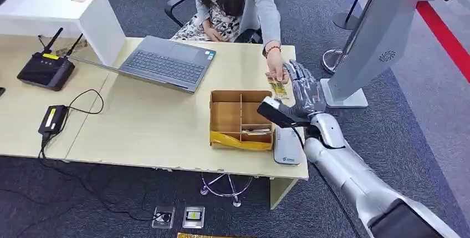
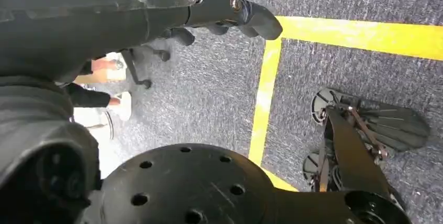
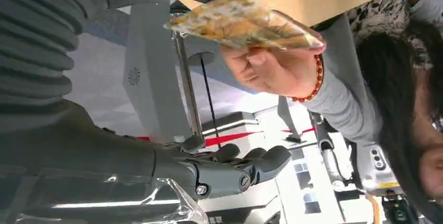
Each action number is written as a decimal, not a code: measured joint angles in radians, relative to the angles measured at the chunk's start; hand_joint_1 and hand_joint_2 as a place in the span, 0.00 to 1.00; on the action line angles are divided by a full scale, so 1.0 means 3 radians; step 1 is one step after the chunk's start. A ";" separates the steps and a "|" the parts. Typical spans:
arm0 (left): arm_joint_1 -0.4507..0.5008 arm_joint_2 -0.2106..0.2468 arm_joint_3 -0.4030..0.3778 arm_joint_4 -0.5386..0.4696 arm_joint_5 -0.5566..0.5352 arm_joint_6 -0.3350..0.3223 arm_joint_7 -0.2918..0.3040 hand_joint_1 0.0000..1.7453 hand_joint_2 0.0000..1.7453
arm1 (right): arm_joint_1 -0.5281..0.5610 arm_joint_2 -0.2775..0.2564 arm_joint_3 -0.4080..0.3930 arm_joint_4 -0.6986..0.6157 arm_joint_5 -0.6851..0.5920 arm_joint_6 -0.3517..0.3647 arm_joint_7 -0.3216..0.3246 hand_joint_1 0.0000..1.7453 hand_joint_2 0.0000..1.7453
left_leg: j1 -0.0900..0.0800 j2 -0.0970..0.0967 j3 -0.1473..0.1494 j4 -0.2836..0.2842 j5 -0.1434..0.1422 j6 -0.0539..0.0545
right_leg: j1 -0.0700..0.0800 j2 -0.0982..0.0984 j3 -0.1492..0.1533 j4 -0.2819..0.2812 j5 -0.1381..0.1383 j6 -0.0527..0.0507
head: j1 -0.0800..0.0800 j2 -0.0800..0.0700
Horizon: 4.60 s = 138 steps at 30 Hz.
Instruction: Pass the card to the sensor for recognition and then transmit it.
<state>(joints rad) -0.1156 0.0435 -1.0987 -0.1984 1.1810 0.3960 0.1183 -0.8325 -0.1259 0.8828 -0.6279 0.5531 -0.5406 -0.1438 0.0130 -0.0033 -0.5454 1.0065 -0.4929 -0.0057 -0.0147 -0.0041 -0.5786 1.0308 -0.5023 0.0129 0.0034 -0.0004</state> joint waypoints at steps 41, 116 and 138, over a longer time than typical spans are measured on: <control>0.0000 0.0032 -0.0108 0.0010 -0.0067 0.0043 -0.0053 0.00 0.00 | 0.0045 0.0036 0.0118 0.0090 -0.0336 -0.0268 -0.0327 1.00 1.00 | 0.0000 0.0001 0.0001 0.0000 0.0000 0.0000 | 0.0000 0.0004 -0.0002 0.0000 0.0000 0.0000 | 0.0000 0.0000; 0.0007 0.0074 -0.0111 0.0011 -0.0014 0.0003 0.0029 0.00 0.00 | 0.1139 -0.0613 0.0077 -0.0504 -0.0722 -0.0268 0.0078 1.00 1.00 | 0.0000 0.0007 0.0005 0.0000 -0.0002 -0.0001 | 0.0000 0.0012 -0.0002 -0.0002 0.0000 0.0000 | 0.0000 0.0000; -0.0003 0.0092 -0.0215 0.0013 -0.0080 -0.0121 0.0023 0.00 0.00 | 0.0759 -0.0598 0.0062 -0.1012 -0.0416 0.0009 0.0398 1.00 1.00 | 0.0000 0.0008 -0.0001 0.0000 -0.0001 -0.0001 | 0.0000 0.0010 -0.0001 0.0001 0.0002 -0.0001 | 0.0000 0.0000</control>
<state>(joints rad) -0.1165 0.0710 -1.1631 -0.1946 1.1570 0.3597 0.1251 -0.6049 -0.3052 0.9014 -0.9315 0.4284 -0.5379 -0.0244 0.0130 -0.0009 -0.5458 1.0064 -0.4932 -0.0059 -0.0148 -0.0009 -0.5788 1.0310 -0.5016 0.0127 0.0034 -0.0004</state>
